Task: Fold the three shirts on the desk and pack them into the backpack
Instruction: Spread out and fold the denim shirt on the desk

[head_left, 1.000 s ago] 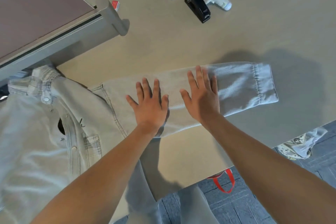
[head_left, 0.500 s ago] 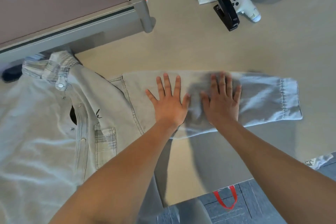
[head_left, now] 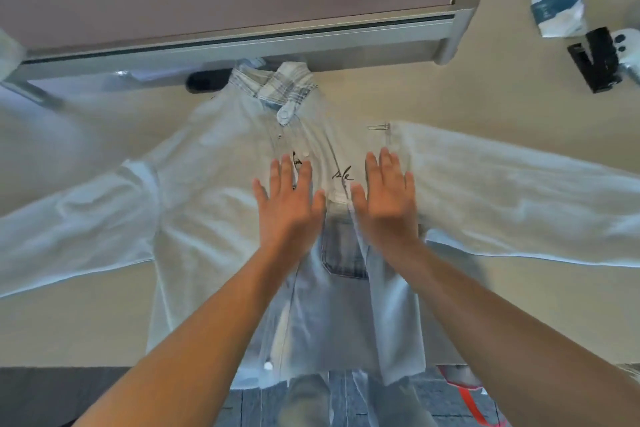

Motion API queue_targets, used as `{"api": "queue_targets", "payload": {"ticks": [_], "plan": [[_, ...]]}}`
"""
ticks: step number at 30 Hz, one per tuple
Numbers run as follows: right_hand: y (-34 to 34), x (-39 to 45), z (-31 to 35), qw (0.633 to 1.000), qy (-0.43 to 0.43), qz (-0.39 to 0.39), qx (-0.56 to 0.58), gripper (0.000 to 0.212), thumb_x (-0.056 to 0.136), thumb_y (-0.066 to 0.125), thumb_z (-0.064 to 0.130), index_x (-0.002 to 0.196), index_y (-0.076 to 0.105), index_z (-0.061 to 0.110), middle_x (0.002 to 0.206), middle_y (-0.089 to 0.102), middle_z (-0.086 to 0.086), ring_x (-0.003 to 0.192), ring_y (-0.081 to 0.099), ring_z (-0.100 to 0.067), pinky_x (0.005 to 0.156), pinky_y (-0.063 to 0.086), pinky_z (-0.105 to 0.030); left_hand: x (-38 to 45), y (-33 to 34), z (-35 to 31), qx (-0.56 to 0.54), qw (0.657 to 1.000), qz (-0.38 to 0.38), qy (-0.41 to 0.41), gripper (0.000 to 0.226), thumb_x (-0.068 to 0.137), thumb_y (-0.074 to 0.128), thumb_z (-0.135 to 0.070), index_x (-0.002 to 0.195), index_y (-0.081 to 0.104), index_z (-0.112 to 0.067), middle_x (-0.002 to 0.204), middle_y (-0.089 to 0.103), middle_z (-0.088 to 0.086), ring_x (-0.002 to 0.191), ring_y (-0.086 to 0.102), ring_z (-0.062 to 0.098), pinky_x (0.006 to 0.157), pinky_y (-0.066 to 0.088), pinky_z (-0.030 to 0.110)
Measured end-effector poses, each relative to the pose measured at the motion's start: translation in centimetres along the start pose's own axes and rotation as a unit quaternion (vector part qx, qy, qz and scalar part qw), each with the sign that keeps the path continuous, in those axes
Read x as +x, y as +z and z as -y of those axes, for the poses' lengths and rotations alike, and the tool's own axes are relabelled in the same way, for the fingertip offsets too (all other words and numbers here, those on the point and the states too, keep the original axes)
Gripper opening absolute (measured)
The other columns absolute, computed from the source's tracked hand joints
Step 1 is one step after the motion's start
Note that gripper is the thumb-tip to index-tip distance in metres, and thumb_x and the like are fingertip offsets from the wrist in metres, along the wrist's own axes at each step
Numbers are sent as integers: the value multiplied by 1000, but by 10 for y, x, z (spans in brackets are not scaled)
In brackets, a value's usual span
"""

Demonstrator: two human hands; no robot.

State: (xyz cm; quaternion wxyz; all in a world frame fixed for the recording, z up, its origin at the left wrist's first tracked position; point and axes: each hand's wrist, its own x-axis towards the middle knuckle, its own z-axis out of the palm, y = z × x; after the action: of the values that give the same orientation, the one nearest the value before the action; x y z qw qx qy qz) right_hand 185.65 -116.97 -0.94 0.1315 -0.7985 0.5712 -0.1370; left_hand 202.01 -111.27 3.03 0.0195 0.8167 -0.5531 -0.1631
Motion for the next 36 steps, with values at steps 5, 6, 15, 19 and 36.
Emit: {"api": "queue_targets", "payload": {"ticks": [5,6,15,19,36], "plan": [[42,2,56,997,-2,66,-35,70,102,40,45,160,37,6,169,29,-18,157,26,-34,125,22,-60,-14,23,83,43,998,11,-38,71,99,32,-57,162,27,-27,171,20,14,158,15,34,116,22,74],[50,1,59,995,2,86,-60,73,103,32,49,162,31,6,171,24,-16,159,22,-32,125,22,-60,-14,30,96,45,998,29,-40,71,100,31,-58,163,19,-30,173,13,12,159,10,34,116,20,75],[41,41,95,997,-28,66,6,65,107,29,48,163,32,14,172,21,-13,160,15,-29,127,18,-54,13,29,132,38,999,7,34,69,100,13,-56,165,12,-33,174,5,7,160,0,31,120,4,74],[44,94,126,993,-101,58,6,58,107,31,46,152,53,17,169,27,-18,159,18,-36,128,18,-57,64,19,140,45,997,-20,56,72,98,7,-51,164,19,-29,174,10,9,160,5,31,120,10,71],[87,195,121,989,-58,65,-119,58,101,43,42,147,49,7,150,50,-17,137,44,-37,108,39,-46,225,16,126,68,982,-109,140,62,107,21,-48,164,25,-24,173,15,9,160,11,32,121,11,70]]}}
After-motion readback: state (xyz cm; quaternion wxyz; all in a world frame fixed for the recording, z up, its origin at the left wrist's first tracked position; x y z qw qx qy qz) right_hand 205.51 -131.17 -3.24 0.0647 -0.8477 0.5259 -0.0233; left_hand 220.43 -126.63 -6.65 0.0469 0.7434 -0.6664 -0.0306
